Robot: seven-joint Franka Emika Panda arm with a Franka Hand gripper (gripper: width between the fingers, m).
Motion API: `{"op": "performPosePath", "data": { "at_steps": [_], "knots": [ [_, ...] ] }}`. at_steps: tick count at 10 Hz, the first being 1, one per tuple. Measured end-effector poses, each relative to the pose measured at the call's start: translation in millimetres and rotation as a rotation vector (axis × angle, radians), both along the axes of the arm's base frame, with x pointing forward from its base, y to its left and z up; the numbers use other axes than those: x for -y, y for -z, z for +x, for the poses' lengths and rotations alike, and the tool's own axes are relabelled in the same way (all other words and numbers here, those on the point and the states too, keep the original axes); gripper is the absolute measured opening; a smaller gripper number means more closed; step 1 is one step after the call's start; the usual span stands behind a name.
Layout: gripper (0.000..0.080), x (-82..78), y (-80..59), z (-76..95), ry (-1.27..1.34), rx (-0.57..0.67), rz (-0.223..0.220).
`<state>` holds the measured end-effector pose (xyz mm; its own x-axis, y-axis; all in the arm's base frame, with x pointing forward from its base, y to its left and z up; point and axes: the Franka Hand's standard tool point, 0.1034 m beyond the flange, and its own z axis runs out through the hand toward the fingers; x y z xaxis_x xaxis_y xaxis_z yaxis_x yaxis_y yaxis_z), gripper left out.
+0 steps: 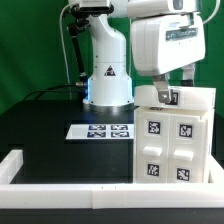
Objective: Assemble cabinet
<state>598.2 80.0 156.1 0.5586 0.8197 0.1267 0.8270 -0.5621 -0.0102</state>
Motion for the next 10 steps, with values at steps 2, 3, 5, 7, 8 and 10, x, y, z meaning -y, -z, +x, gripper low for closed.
{"op": "performPosePath", "data": {
  "at_steps": [2,3,5,7,8,10],
  "knots": [
    [0.0788,0.5,0.0,0.1,0.0,0.0,-0.001],
    [0.0631,0.5,0.0,0.1,0.016,-0.002,0.0],
    [0.056,0.7,0.0,0.1,0.045,-0.005,0.002],
    [0.056,0.6,0.1,0.0,0.156,-0.017,0.01],
    [0.056,0.8,0.3,0.3,0.244,-0.017,0.021],
    [0.056,1.4,0.7,0.4,0.431,-0.015,0.043]
  ]
}}
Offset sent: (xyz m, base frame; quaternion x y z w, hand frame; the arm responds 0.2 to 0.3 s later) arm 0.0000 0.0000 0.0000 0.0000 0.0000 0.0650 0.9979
